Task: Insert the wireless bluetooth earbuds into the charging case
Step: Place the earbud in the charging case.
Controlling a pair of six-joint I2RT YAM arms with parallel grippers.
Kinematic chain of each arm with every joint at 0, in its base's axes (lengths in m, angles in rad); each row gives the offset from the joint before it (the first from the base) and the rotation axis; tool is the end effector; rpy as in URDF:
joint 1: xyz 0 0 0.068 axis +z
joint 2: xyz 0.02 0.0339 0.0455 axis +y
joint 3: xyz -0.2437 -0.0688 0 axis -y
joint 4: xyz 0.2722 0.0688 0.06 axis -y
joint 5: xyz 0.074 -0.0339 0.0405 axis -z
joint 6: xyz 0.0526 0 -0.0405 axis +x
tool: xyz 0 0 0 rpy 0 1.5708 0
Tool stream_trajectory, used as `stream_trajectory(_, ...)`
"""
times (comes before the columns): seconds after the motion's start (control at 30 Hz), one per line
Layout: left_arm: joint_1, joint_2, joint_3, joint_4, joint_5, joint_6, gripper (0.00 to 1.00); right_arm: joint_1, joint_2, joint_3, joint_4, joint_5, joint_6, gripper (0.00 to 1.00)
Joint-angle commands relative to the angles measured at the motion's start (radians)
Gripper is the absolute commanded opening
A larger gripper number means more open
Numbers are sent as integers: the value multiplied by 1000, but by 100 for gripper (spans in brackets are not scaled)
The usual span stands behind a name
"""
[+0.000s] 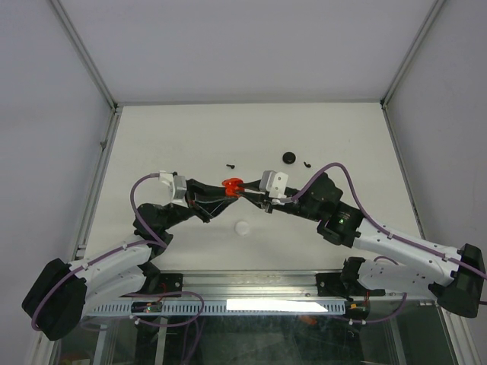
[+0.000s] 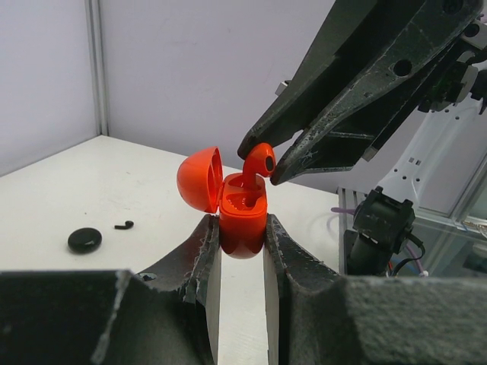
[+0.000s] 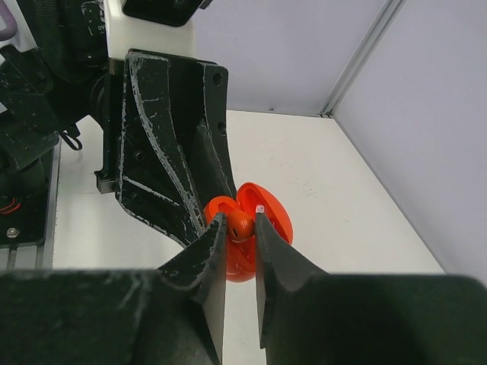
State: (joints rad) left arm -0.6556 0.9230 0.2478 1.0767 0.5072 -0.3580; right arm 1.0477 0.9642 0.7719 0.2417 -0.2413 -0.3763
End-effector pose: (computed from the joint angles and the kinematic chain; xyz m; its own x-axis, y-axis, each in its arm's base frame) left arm 0.1694 -0.1625 0.2314 -0.0208 -0.3704 -0.9286 0.9396 0.3102 -0.1447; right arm 0.1313 0.2529 0.3268 0.3759 -0.0625 -0.9246 -0.8841 0.2746 -0.3780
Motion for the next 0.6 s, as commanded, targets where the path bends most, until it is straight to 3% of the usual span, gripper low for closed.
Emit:
stream_trajectory(0.0, -6, -7, 5, 128, -20, -10, 0, 13, 2, -3, -11, -43, 30, 20)
stream_trajectory(0.37, -5, -39, 11, 39, -3, 47, 0, 12, 10, 32, -40, 11, 65, 39)
stream_trajectory(0.57, -5, -60, -6, -18, -55, 92, 0, 12, -33, 40, -35, 64, 112, 56)
